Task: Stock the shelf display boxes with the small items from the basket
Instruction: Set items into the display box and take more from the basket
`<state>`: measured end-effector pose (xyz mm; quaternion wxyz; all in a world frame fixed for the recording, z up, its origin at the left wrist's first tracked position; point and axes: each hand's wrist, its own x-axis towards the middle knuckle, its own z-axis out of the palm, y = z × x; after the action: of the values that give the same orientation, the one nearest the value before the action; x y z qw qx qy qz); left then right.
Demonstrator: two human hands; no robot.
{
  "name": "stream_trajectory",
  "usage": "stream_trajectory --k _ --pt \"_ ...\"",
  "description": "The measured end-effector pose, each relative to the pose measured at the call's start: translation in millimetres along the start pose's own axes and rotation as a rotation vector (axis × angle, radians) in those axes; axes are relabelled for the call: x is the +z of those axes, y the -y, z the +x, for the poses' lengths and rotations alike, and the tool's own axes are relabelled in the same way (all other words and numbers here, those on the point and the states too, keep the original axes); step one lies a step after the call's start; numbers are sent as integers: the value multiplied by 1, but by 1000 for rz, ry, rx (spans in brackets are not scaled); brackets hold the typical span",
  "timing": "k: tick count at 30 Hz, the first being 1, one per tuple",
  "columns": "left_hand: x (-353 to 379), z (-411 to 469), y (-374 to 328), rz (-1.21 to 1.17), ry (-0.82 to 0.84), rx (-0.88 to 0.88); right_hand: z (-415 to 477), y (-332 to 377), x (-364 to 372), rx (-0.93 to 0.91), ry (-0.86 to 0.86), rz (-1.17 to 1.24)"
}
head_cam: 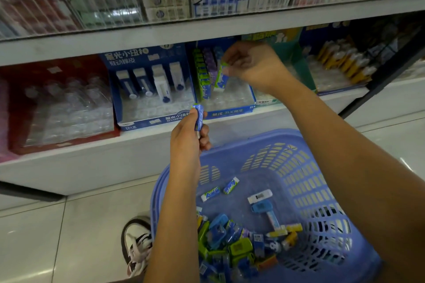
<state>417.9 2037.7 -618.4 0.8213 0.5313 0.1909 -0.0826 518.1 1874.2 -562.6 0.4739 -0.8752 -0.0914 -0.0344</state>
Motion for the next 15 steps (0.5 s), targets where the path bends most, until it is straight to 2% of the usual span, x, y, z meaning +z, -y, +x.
stream_trajectory --k 3,9,12,15 --pt "-2 4 3 -14 -34 1 -8 1 19 -7 74 8" --pt "-7 8 5 17 -70 22 -11 2 34 -137 95 -180" --pt "-7 8 6 33 -89 41 -13 2 39 -232 64 -301" --pt "-6 8 6 85 -125 65 -18 1 45 -216 44 -328"
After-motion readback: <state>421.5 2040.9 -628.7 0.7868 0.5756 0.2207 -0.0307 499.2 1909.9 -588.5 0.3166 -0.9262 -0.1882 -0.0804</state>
